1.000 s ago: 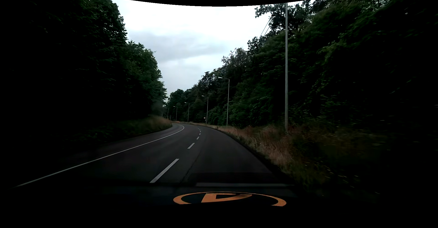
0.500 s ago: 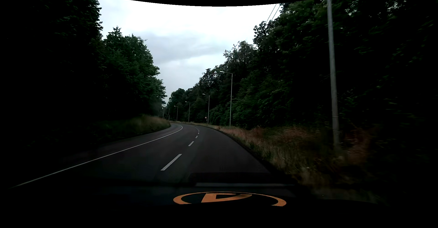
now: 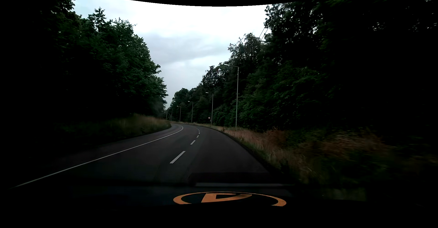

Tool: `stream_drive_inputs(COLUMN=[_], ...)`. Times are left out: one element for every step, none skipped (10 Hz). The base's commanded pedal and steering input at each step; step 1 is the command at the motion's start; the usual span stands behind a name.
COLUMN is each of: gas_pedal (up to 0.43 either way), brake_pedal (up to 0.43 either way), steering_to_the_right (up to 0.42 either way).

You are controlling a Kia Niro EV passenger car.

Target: Follow the waypoints while adhering to traffic rules and regulations

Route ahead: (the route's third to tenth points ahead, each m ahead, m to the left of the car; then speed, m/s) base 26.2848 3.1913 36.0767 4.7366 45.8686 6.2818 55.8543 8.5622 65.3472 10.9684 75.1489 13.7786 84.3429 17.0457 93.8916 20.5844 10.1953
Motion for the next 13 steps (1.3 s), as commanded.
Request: stream_drive_inputs(gas_pedal=[0.177, 0.177, 0.177, 0.177, 0.177, 0.177, 0.177, 0.177, 0.177, 0.177, 0.177, 0.177, 0.177], brake_pedal=[0.000, 0.000, 0.000, 0.000, 0.000, 0.000, 0.000, 0.000, 0.000, 0.000, 0.000, 0.000, 0.000], steering_to_the_right=[-0.022, -0.022, -0.023, -0.024, -0.023, -0.023, -0.023, -0.022, -0.020, -0.019, -0.018, -0.018, -0.018])
